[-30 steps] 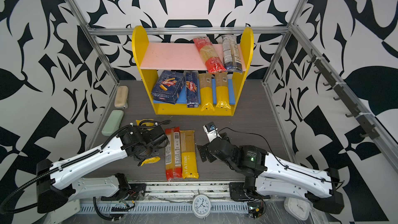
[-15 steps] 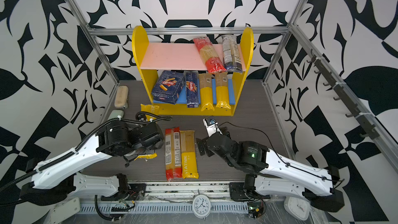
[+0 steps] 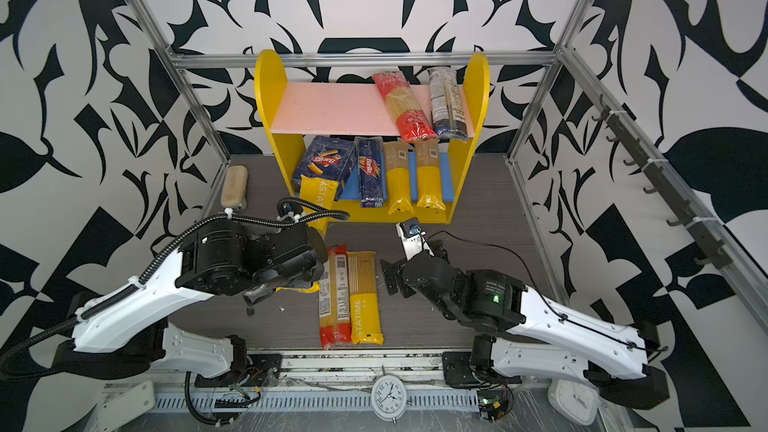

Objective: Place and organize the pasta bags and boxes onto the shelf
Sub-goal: 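Lift the PASTATIME bag with the left gripper toward the shelf, then raise the PASTATIME bag above the pink top board and lay it down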

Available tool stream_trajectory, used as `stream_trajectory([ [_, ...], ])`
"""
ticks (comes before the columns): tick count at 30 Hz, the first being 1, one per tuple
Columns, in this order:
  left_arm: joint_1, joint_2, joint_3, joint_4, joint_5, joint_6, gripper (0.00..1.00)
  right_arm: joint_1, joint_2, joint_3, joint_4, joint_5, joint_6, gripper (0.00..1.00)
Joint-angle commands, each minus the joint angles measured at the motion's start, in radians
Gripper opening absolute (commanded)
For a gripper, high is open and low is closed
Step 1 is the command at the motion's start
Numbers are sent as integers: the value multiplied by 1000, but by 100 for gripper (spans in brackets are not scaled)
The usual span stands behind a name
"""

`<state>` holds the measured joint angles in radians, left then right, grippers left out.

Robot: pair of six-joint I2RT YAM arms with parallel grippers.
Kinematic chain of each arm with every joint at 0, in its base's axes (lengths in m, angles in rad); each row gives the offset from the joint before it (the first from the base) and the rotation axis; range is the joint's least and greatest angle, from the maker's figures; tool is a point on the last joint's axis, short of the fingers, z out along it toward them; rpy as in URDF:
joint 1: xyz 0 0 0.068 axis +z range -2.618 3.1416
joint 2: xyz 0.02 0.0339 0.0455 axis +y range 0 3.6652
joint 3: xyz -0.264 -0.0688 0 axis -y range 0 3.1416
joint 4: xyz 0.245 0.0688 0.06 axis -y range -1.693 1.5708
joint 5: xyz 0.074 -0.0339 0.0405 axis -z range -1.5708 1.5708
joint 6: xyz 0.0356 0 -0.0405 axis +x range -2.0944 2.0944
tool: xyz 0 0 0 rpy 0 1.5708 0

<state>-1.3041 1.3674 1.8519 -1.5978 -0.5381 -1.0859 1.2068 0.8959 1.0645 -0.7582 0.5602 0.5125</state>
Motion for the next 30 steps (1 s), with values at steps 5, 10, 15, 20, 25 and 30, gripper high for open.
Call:
stream_trajectory([
  [5, -4, 47, 231, -171, -178, 119, 0, 2, -32, 53, -13, 44, -18, 100],
  [10, 20, 147, 435, -170, -246, 219, 0, 2, -35, 67, -17, 47, -28, 100],
  [15, 167, 258, 632, -140, -237, 389, 0, 2, -41, 85, -23, 50, -35, 100],
  [20, 368, 312, 789, -15, -126, 576, 0, 2, -52, 100, -34, 55, -37, 100],
  [25, 512, 315, 801, 167, -31, 687, 0, 1, -42, 121, -44, 65, -48, 100],
  [30, 554, 389, 837, 283, 23, 796, 0, 0, -12, 167, -74, 99, -65, 100],
])
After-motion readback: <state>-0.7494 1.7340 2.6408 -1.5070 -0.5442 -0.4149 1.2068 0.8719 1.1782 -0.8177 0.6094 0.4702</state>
